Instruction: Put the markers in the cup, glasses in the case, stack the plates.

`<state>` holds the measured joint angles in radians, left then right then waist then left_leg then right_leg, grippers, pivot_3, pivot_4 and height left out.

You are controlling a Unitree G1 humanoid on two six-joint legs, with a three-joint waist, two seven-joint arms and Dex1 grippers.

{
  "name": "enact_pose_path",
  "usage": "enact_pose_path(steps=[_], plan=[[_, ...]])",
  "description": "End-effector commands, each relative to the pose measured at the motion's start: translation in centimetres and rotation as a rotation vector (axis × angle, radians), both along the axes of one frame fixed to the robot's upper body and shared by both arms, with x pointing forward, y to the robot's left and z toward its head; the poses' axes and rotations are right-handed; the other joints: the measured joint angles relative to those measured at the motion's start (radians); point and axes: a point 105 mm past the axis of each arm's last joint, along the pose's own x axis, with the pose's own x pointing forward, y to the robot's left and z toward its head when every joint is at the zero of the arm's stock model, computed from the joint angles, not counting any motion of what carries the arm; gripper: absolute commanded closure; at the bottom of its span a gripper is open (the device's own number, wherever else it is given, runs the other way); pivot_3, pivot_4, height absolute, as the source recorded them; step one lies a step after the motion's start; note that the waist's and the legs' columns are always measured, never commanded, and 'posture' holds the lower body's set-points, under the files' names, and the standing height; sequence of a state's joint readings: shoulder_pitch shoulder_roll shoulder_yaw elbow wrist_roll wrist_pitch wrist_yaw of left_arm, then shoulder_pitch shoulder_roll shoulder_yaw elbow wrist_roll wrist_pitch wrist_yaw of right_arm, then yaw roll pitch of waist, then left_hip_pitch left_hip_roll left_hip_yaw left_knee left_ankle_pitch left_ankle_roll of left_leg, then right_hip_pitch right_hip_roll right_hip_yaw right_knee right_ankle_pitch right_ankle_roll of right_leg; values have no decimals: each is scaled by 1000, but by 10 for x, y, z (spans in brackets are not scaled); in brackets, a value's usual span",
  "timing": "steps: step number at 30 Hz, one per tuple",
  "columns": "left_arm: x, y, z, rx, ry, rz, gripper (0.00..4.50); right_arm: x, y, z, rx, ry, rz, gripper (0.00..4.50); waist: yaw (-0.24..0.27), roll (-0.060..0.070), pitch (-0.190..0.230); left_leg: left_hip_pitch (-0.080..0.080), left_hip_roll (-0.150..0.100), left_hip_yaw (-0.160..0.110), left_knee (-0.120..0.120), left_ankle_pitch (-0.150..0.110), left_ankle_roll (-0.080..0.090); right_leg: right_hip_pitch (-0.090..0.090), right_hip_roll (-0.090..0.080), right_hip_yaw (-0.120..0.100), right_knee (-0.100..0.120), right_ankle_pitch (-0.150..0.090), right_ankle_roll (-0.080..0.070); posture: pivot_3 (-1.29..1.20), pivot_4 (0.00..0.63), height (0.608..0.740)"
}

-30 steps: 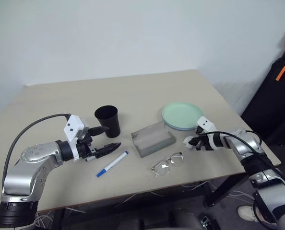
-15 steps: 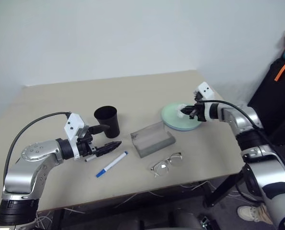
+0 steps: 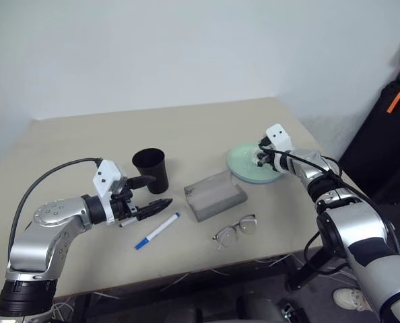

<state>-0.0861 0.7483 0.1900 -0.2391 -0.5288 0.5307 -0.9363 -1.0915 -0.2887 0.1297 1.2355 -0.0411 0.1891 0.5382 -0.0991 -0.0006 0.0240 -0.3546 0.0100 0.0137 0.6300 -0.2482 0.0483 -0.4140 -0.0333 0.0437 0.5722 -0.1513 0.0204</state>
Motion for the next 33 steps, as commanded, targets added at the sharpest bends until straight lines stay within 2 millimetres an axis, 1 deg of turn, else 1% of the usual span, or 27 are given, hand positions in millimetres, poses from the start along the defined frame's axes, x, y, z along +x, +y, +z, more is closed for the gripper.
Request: enact_pose_path(steps=[1,2,7,10,12,14,15,17,20,22,24,27,33], plan=[[-1,-5,12,-3,-57,-17,0,9,0,27,2,-80,11,2155,0,0,0,0,0,0,0,0,0,0,0,0,0,0,0,0,0,732],[0,-5,11,-4,-56,-18,0,9,-2,28,0,-81,14,1762,0,0,0,0,0,0,0,0,0,0,0,0,0,0,0,0,0,732],[3,-11,10,-4,-57,-36,0,9,-11,36,-16,-100,25,72,0,0,0,1,0,0,0,0,0,1,0,0,0,0,0,0,0,732],[6,-14,11,9,-67,-47,0,10,-17,46,-19,-127,34,8,0,0,0,1,0,0,0,0,0,1,0,0,0,0,0,0,0,732],[12,-19,12,21,-89,-35,0,8,-22,57,-9,-144,77,8,2,1,1,1,0,0,0,0,0,1,0,0,0,0,0,0,0,732],[17,-25,12,34,-109,-29,0,2,-24,67,15,-145,146,8,1,1,0,2,0,0,0,0,0,2,0,0,0,0,0,0,0,732],[20,-30,11,49,-120,-24,0,-3,-25,71,37,-138,185,8,2,1,0,2,0,0,0,0,0,2,0,0,0,0,0,0,0,732],[22,-45,8,71,-126,-36,0,-17,-29,82,71,-126,269,8,6,1,0,3,0,0,0,0,0,3,0,0,0,0,1,0,0,732],[22,-66,6,80,-115,-73,0,-36,-34,93,101,-113,349,8,10,1,0,3,-1,-1,0,0,0,4,0,0,-1,0,2,0,0,732],[23,-81,3,120,-107,-102,0,-51,-37,100,102,-103,414,8,16,1,0,3,-1,0,1,0,0,4,0,0,-1,0,2,0,0,732],[27,-91,0,167,-95,-113,0,-61,-38,104,91,-93,444,8,24,1,0,3,-1,0,1,0,0,4,0,0,0,-1,1,0,0,732],[33,-104,-2,259,-53,-131,0,-69,-40,108,73,-74,461,8,26,1,1,5,-1,0,2,0,0,4,1,1,1,-1,1,0,0,732],[39,-131,1,401,-38,-159,0,-98,-33,108,29,-13,595,8,28,1,1,7,-1,-1,2,0,0,5,1,0,1,-1,1,0,0,732]])
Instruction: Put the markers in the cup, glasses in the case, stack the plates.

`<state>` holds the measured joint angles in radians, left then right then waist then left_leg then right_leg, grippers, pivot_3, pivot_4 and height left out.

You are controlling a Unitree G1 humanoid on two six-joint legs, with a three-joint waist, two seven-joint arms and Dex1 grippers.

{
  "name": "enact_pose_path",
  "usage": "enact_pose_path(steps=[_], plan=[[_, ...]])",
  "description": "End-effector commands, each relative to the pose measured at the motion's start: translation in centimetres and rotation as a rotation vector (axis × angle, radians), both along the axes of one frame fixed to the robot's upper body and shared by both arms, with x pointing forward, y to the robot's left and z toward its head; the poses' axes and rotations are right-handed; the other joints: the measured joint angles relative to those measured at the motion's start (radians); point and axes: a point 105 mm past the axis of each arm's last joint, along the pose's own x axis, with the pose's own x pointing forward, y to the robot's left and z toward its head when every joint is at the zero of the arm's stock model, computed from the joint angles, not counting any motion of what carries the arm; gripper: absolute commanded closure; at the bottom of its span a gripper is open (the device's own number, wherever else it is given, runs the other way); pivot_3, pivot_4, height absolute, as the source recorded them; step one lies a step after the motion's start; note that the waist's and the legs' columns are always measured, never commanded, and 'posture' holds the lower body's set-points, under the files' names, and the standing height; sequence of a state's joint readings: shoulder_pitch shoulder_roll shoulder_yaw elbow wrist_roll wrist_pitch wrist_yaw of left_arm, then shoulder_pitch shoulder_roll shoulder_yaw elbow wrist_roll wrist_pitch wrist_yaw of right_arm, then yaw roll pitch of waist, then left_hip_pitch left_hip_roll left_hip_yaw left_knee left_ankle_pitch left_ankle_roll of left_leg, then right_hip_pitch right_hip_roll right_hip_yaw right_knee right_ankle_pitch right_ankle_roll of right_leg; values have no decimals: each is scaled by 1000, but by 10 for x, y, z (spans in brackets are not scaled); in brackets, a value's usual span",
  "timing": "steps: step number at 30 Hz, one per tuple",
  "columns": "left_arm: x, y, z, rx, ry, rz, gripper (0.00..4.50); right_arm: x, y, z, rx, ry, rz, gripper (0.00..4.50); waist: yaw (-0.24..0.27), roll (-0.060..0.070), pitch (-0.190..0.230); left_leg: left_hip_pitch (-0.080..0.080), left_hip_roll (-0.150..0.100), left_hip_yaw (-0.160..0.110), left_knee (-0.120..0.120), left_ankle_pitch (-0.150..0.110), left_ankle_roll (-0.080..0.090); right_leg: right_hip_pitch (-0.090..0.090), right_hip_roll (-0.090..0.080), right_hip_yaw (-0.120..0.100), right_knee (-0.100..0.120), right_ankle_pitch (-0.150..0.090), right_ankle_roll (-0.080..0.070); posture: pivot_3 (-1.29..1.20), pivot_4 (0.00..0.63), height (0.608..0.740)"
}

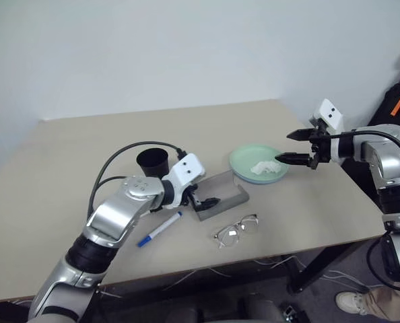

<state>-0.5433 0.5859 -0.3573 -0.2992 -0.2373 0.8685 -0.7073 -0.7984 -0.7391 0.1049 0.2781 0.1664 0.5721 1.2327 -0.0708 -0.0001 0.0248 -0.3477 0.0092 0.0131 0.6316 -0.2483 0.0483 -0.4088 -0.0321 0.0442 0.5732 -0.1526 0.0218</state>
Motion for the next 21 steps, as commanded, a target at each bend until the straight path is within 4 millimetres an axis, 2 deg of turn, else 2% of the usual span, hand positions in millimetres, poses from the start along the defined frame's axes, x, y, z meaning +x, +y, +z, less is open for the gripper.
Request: enact_pose_path(steps=[1,7,12,21], plan=[[2,-16,9,81,-30,-39,0,-19,9,14,-12,-19,118,8,0,0,0,0,0,0,0,0,0,0,0,0,0,0,0,0,0,732],[-10,-39,0,194,47,-159,0,-36,11,20,-35,-9,230,8,1,0,0,-2,-1,1,-1,0,0,-1,0,2,-2,0,1,0,0,732],[-21,-49,-10,291,127,-217,0,-33,12,27,-45,-33,234,8,0,-1,1,-2,-1,1,0,0,0,-1,0,2,-2,-1,1,0,0,732],[-31,-64,-26,401,154,-295,0,-36,15,21,-40,-25,238,8,1,-1,1,-2,-1,0,1,0,0,-1,0,2,-2,-1,1,0,0,732]])
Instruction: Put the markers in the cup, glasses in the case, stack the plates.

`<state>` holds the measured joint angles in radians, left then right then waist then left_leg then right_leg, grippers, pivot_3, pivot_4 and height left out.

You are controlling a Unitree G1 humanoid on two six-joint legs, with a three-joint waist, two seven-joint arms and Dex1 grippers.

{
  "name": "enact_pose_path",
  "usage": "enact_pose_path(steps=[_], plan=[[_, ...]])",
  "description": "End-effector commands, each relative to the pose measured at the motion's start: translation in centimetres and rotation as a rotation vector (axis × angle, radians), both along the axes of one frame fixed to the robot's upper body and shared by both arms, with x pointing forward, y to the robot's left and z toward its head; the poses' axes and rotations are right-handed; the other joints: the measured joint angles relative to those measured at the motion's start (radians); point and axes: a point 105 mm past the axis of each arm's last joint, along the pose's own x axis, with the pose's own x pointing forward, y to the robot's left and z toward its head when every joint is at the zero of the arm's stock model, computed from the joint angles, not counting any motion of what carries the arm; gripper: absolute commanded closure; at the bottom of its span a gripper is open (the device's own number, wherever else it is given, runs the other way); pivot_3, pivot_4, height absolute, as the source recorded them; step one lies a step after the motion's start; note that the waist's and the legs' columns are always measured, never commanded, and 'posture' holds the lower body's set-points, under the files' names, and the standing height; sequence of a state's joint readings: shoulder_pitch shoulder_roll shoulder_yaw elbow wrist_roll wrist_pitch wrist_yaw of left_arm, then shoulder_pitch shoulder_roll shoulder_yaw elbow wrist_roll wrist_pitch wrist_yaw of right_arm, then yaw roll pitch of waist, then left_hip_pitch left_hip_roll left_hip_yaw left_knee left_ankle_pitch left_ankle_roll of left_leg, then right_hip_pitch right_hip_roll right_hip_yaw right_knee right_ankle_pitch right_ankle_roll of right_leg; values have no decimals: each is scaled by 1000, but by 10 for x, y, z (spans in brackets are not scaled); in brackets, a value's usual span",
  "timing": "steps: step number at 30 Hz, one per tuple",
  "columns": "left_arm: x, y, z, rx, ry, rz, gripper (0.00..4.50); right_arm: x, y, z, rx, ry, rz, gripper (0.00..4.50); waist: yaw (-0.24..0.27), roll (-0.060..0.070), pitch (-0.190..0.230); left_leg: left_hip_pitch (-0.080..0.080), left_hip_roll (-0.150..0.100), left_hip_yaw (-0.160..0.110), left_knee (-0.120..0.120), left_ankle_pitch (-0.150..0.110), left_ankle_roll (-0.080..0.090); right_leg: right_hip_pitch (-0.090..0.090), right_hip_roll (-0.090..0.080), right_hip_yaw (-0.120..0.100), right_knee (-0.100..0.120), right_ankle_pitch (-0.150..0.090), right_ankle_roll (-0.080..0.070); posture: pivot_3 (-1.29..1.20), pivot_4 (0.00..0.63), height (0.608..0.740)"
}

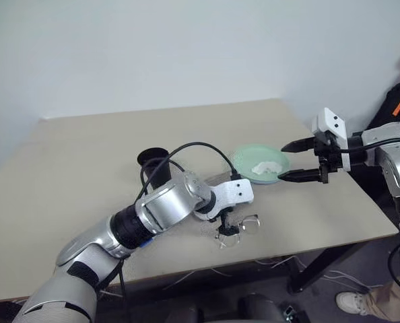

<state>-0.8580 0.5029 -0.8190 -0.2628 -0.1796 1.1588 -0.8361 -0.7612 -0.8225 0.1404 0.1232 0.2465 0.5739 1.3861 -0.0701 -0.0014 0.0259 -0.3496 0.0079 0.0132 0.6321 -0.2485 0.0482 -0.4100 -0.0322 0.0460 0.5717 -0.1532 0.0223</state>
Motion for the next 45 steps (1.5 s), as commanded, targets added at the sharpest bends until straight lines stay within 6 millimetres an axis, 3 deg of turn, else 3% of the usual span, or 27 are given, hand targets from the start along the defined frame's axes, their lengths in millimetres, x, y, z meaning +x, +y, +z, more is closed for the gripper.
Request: enact_pose_path(steps=[1,13,16,26,28,38,45], plan=[[4,-5,5,11,-36,-16,0,-4,3,12,11,-47,19,8,0,0,0,0,0,0,0,0,0,0,0,0,0,0,0,0,0,732],[10,-20,-1,17,-37,-19,0,-12,2,4,16,-31,5,8,3,0,0,-1,0,0,2,0,0,0,0,0,0,0,0,0,0,732],[12,-22,-4,25,-37,-14,570,-11,2,4,16,-32,1,0,2,0,0,-1,0,0,2,0,0,0,0,0,0,0,0,0,0,732],[13,-24,-10,49,-38,-7,4019,-10,2,3,18,-39,-5,0,2,0,0,-2,0,0,2,0,0,0,0,0,0,0,0,0,0,732],[13,-24,-11,55,-37,-9,4470,-9,2,3,16,-43,-7,0,2,0,0,-1,0,0,2,0,0,0,0,0,0,0,0,0,0,732],[16,-21,-10,65,-62,-31,4470,-6,3,4,17,-55,-7,0,2,0,0,-1,0,0,2,0,0,0,0,0,0,0,0,0,0,732],[21,-17,2,44,-96,-66,4470,-3,1,6,13,-61,-8,0,2,0,0,-1,0,0,2,0,0,0,0,0,0,0,0,0,0,732]])
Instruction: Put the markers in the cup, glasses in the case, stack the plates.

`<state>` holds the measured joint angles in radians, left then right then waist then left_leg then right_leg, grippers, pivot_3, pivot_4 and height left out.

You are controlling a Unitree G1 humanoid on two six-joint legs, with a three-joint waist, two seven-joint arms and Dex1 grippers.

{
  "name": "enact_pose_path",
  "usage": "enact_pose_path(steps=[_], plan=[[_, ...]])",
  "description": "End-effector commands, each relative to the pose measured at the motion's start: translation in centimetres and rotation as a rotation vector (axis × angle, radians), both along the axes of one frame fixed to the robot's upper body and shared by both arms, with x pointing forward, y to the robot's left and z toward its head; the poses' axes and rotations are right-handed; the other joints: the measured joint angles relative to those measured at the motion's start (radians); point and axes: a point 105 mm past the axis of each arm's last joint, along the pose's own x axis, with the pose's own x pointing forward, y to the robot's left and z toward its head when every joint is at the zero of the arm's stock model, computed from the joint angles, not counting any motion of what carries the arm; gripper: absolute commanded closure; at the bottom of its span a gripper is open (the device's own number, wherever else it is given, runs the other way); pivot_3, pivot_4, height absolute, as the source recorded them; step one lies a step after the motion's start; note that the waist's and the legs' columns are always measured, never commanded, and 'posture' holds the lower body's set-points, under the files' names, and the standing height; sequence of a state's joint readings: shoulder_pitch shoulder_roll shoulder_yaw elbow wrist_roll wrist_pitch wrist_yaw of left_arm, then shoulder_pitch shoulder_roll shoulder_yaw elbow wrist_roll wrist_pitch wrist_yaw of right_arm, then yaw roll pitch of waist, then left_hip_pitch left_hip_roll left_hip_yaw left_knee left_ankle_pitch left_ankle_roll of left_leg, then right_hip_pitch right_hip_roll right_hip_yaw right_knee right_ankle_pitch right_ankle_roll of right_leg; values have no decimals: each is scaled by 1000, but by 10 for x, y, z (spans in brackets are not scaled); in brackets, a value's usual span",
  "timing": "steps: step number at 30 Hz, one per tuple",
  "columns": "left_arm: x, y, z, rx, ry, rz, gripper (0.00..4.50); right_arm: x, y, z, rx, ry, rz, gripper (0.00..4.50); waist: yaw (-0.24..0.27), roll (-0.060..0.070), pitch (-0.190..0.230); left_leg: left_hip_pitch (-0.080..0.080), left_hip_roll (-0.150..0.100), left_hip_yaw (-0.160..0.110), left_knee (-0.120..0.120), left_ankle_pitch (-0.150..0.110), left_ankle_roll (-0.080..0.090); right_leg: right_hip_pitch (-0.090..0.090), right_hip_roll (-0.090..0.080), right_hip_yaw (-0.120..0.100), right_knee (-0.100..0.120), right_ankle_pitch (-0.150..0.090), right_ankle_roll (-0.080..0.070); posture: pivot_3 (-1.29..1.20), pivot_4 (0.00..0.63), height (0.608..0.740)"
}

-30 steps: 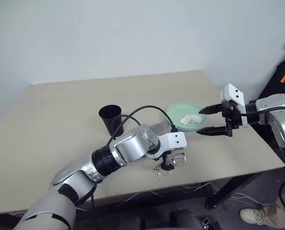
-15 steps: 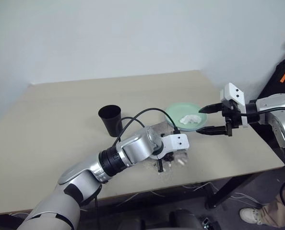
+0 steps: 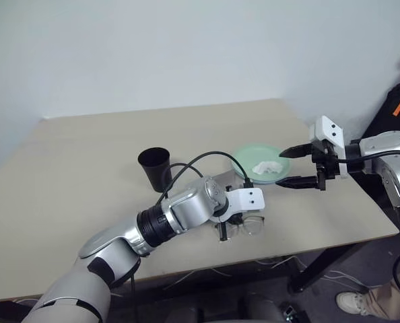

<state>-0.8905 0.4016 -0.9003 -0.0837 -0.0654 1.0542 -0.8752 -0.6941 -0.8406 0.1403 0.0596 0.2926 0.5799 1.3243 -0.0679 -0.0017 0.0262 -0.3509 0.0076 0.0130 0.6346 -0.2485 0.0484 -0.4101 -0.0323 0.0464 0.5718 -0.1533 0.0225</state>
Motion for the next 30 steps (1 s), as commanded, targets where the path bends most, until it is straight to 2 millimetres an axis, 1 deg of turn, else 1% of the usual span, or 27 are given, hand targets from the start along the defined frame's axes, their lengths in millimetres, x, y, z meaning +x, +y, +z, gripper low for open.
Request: enact_pose_path(steps=[1,6,11,15,19,22,26,30], plan=[[12,0,22,-20,-79,-19,4470,4,0,15,1,-63,8,0,0,0,0,0,0,0,0,0,0,0,0,0,0,0,0,0,0,732],[15,3,25,-21,-92,-20,4470,5,0,16,2,-65,6,0,0,0,0,0,0,0,0,0,0,0,0,0,0,0,0,0,0,732],[34,9,53,-67,-146,25,4470,6,0,16,4,-67,5,0,0,0,0,-1,0,0,1,0,0,-1,0,0,0,0,0,0,0,732],[55,18,78,-97,-201,82,4470,7,1,16,5,-67,6,0,0,0,0,-2,0,0,2,0,0,-1,0,0,0,0,0,0,0,732],[74,27,91,-114,-236,135,4470,9,2,17,6,-70,7,0,0,0,0,-2,0,0,2,0,0,-1,0,0,0,0,0,0,0,732],[84,33,89,-107,-237,174,4470,11,3,18,9,-75,11,0,0,0,0,-3,0,-1,1,0,0,-1,0,0,0,0,0,0,0,732],[93,42,63,-72,-208,234,4470,11,6,20,16,-77,17,0,1,0,0,-5,0,0,1,0,0,-3,0,0,0,0,0,0,0,732],[93,43,46,-62,-180,260,4470,11,6,20,20,-77,19,0,3,0,0,-8,0,-1,2,0,0,-4,0,0,0,0,0,0,0,732]])
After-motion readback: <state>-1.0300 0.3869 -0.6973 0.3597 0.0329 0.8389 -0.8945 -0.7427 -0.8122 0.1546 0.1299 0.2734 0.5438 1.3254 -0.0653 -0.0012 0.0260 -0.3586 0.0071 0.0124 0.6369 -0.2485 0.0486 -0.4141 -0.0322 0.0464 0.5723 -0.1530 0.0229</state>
